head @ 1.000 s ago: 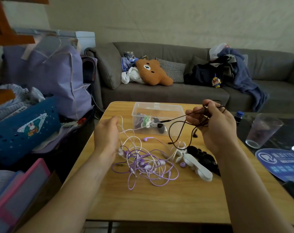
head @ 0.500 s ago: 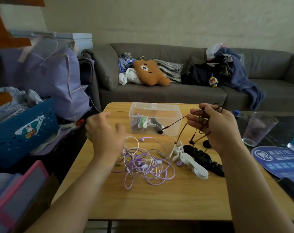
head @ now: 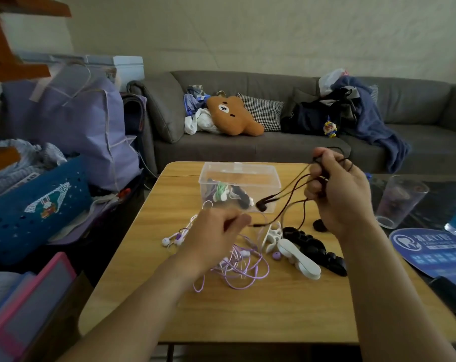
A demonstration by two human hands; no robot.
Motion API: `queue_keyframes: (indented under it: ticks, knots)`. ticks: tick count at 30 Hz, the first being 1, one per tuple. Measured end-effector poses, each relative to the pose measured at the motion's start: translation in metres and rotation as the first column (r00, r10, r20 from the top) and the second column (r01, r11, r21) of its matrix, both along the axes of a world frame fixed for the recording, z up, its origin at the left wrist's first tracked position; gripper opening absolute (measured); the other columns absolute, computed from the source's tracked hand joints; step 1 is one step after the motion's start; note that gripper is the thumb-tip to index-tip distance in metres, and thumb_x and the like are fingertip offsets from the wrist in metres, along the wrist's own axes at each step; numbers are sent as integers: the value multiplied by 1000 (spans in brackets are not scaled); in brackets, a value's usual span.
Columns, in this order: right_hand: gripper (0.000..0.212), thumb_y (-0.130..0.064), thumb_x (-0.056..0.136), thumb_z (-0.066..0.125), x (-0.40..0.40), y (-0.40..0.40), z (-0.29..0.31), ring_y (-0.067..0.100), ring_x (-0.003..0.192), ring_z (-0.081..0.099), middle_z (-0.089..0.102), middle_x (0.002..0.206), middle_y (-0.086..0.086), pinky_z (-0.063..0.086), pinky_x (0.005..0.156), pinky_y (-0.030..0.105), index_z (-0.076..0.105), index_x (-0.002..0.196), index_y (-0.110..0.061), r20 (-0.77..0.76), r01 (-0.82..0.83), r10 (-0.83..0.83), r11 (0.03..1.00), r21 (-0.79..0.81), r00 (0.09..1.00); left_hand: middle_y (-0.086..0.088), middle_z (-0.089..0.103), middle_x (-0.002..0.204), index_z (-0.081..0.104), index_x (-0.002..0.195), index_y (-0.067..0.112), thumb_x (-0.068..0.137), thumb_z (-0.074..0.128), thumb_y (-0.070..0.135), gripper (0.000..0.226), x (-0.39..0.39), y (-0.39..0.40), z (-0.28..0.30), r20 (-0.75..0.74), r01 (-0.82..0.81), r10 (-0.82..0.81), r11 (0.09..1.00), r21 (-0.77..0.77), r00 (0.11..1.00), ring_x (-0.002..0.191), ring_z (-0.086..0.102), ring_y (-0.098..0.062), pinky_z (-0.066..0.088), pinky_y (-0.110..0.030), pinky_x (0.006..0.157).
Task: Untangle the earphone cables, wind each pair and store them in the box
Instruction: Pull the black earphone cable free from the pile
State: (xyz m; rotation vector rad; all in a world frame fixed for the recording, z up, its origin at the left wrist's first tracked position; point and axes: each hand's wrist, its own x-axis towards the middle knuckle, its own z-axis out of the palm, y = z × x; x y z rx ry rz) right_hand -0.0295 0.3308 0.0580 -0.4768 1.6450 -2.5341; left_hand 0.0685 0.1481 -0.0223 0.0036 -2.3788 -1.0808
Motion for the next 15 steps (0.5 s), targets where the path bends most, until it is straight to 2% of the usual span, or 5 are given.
queue_keyframes:
  ticks: [4, 8, 10, 12, 15]
  knots:
    - [22, -23, 107, 42, -15, 16, -8, 8, 48, 40, 49, 64, -4, 36, 43, 21, 61, 99, -16, 89, 119, -118, 993, -5, 989, 3, 52, 49, 73, 79, 15, 96, 52, 44, 39, 6, -10, 9, 82, -45, 27, 973, 228, 996, 46, 48, -17, 42, -30, 52]
    - [21, -21, 106, 43, -21, 22, -13, 8, 48, 41, 51, 67, -2, 35, 42, 21, 62, 97, -17, 88, 223, -230, 971, 89, 969, -6, 61, 60, 71, 99, 11, 105, 44, 20, 28, 4, -26, 12, 240, -260, 158, 832, 490, 958, 43, 49, -16, 42, -29, 49]
    - [20, -19, 106, 45, -20, 22, -13, 8, 48, 42, 53, 69, -1, 35, 42, 21, 63, 98, -16, 74, 185, -200, 966, 180, 977, -9, 65, 72, 67, 107, 5, 94, 51, 4, 21, 2, -32, 16, 278, -330, 196, 728, 601, 940, 58, 58, -20, 48, -33, 61]
    - [20, -19, 105, 46, -16, 19, -11, 8, 49, 44, 56, 70, 0, 35, 43, 21, 65, 103, -13, 64, 91, -116, 947, 307, 991, -10, 69, 91, 65, 110, 7, 70, 57, 6, 41, 7, -34, 24, 273, -339, 206, 673, 658, 940, 87, 64, -26, 50, -38, 80]
    - [21, -22, 104, 50, -5, 16, -1, 8, 50, 47, 59, 69, 0, 36, 45, 21, 67, 106, -10, 22, -53, 48, 901, 430, 999, 1, 53, 129, 57, 125, 29, 50, 58, 32, 75, 20, -29, 39, 181, -197, 129, 879, 434, 975, 126, 45, -20, 38, -40, 105]
